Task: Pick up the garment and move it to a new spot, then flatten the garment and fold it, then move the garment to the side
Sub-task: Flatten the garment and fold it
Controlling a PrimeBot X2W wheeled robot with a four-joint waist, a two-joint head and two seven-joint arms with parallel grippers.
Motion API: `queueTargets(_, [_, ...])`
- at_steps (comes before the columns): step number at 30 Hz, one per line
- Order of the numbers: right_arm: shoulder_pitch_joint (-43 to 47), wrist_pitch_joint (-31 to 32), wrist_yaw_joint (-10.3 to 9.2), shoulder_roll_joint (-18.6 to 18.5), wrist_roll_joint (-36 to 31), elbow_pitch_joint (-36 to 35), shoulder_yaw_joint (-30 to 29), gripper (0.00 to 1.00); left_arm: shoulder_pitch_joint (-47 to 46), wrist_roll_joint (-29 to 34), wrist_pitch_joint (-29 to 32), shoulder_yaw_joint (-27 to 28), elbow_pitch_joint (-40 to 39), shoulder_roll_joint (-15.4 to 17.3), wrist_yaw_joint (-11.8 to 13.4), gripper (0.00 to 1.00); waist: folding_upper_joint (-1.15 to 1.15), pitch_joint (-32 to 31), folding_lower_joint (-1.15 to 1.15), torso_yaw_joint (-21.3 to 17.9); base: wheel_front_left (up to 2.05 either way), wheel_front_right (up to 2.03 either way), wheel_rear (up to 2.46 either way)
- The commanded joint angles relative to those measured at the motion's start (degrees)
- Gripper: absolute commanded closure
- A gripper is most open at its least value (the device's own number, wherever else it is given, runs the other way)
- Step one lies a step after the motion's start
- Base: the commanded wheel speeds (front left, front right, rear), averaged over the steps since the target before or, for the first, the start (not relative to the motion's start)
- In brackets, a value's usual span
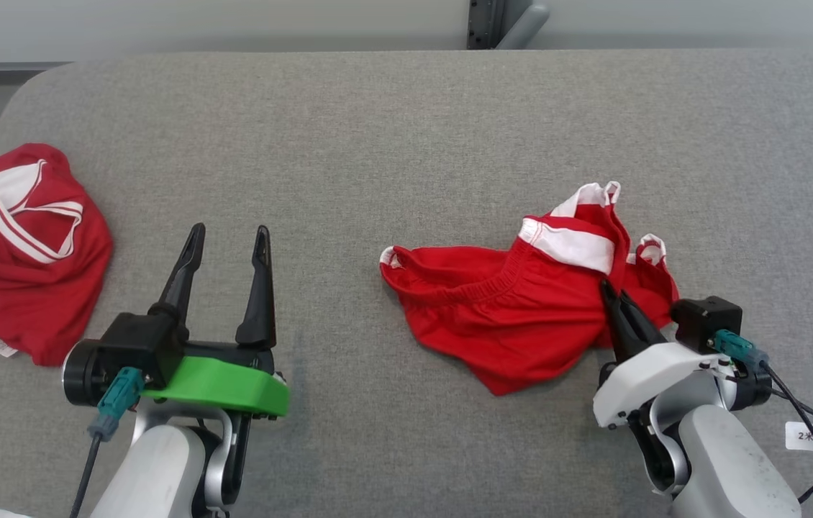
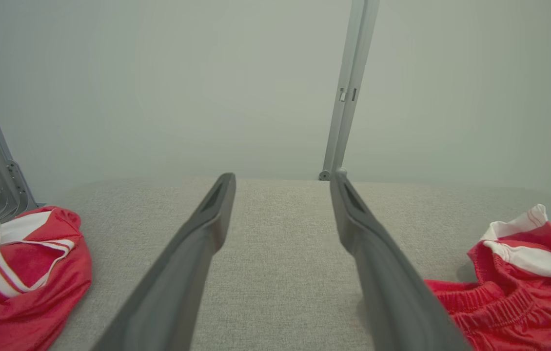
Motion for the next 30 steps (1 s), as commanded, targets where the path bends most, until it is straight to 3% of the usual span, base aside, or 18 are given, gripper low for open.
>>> queueTargets(1, [0.71,-0.66,-0.02,-0.03,0.9,0.67,-0.8,0.41,-0.64,0.26,0.31,-0.08,-0.32,0.43,0.15,0.0,0.0,0.22,0.0,-1.21,0.0,0.0,0.0])
queueTargets(2, [0.7,-0.88,-0.02,0.0,1.12,0.9,-1.11,0.0,-0.58,0.26,0.41,-0.11,-0.4,0.54,0.21,0.0,0.0,0.23,0.0,-1.54,0.0,0.0,0.0])
queueTargets(13, [4.09,-3.73,-0.02,0.16,0.44,-2.16,-6.33,0.0,0.64,0.1,1.07,-0.01,-1.08,1.36,1.07,0.0,0.0,-0.21,0.0,-4.17,0.0,0.0,0.0])
queueTargets(22, [7.03,-2.92,-0.02,-0.13,-5.96,-14.37,-11.9,0.0,2.59,-0.24,1.34,0.89,-2.06,2.67,2.46,0.0,0.0,-1.68,0.0,-6.65,0.0,0.0,0.0])
queueTargets(30, [10.07,0.7,-0.02,0.02,-6.68,-23.74,-9.61,0.0,5.48,-0.59,2.67,0.42,-2.81,3.85,3.01,0.0,0.0,-3.9,0.0,-8.76,0.0,0.0,0.0])
